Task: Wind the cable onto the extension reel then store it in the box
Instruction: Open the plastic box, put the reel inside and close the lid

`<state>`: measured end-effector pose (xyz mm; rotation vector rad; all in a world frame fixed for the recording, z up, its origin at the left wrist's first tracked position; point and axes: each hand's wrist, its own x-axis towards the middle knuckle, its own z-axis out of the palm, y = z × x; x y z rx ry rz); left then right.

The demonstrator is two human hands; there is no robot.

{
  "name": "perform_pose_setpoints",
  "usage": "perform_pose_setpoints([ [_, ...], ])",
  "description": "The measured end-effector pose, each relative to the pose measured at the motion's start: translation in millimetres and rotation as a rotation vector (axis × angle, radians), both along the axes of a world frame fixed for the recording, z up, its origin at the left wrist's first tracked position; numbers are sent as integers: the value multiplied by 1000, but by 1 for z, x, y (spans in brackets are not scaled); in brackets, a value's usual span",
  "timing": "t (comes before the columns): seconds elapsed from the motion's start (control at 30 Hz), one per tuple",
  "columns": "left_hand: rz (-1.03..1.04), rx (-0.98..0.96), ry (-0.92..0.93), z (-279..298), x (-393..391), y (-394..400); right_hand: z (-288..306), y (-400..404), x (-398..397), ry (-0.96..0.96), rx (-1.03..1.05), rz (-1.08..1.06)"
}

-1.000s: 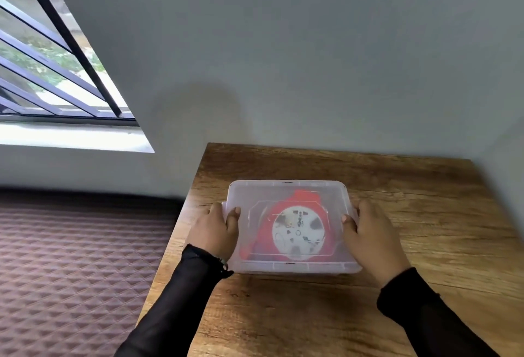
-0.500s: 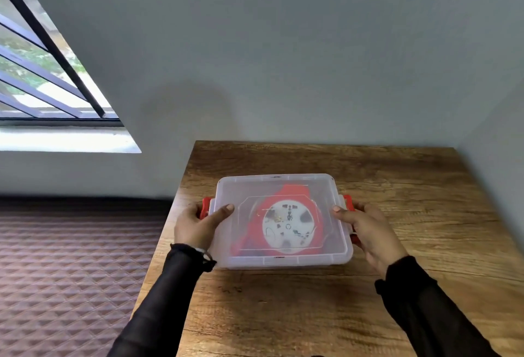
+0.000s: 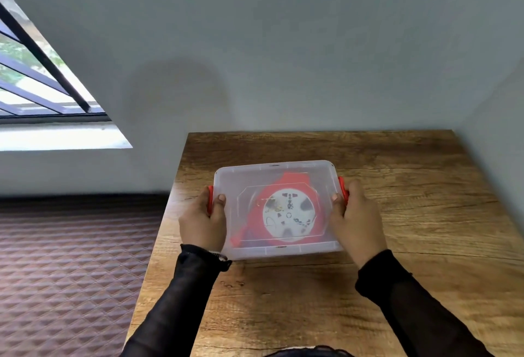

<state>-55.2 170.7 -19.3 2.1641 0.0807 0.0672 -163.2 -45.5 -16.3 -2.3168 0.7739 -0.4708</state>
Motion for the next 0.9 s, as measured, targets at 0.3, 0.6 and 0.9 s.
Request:
perform_pose_setpoints([
  [0.3, -33, 25, 20, 2, 57, -27, -1, -21, 49, -18, 30, -63],
  [0.6, -67, 88, -34, 9, 162, -85, 13, -66, 147, 19, 92, -91],
  [0.9, -84, 253, -212, 17, 174, -96, 17, -74, 165, 75, -41, -104],
])
